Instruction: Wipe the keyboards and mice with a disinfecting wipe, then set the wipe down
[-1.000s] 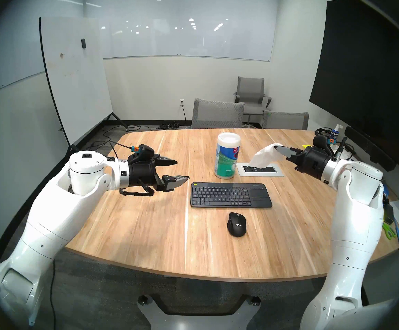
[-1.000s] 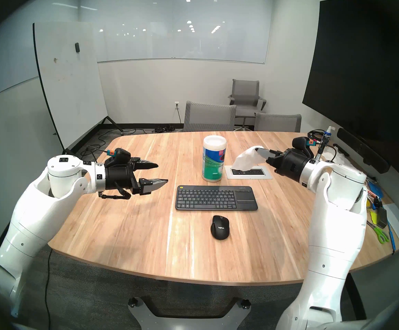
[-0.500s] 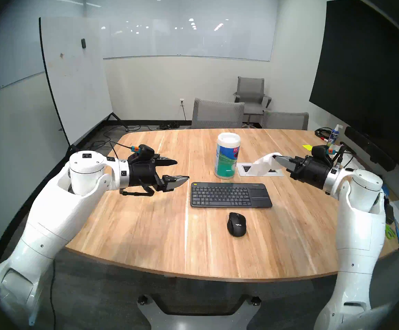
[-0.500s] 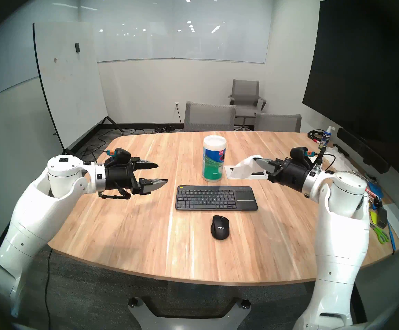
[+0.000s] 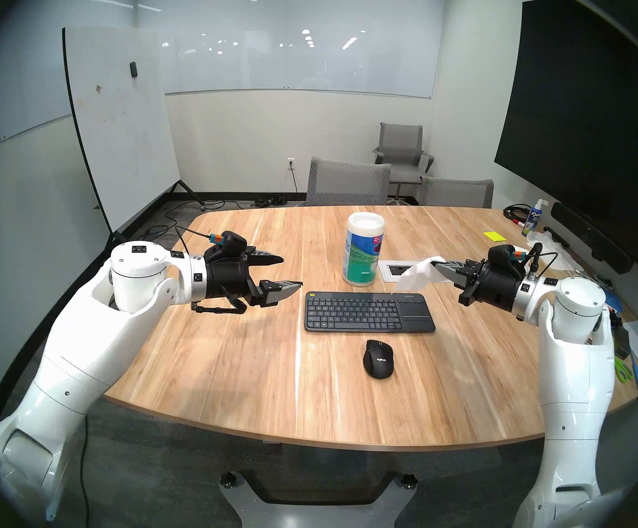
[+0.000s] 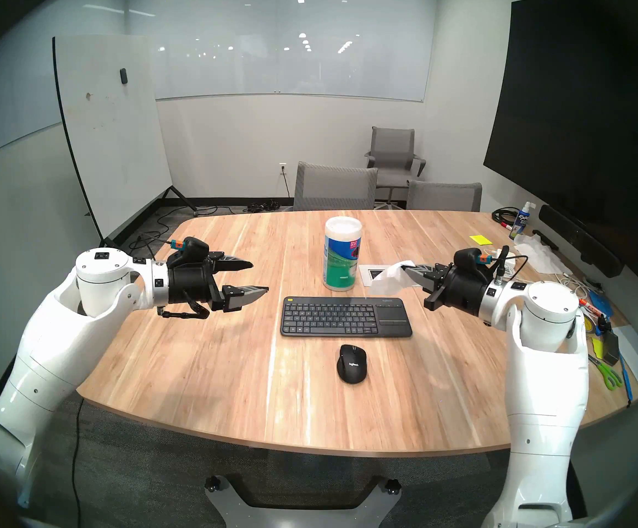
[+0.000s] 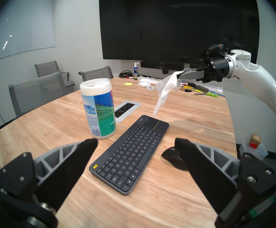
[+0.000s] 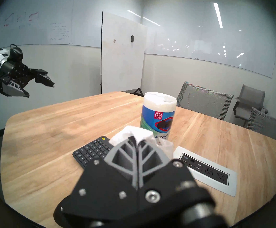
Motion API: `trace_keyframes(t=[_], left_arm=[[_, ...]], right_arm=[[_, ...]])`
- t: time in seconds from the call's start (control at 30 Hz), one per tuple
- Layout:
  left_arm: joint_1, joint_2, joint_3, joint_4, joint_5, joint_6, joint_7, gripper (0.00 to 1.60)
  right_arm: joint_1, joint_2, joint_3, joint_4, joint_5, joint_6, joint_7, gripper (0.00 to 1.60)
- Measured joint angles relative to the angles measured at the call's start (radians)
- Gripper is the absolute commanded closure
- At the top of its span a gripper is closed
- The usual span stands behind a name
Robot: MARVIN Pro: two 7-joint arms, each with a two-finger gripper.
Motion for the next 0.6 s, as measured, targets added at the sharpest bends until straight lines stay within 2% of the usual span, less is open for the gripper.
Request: trace_keyframes(t=[0.6], left_arm=[[0.000,0.000,0.000,0.000,0.000,0.000,0.000,0.00]], right_arm=[[0.014,-0.001,0.020,0.033,-0.003,-0.056,0.020,1.60]])
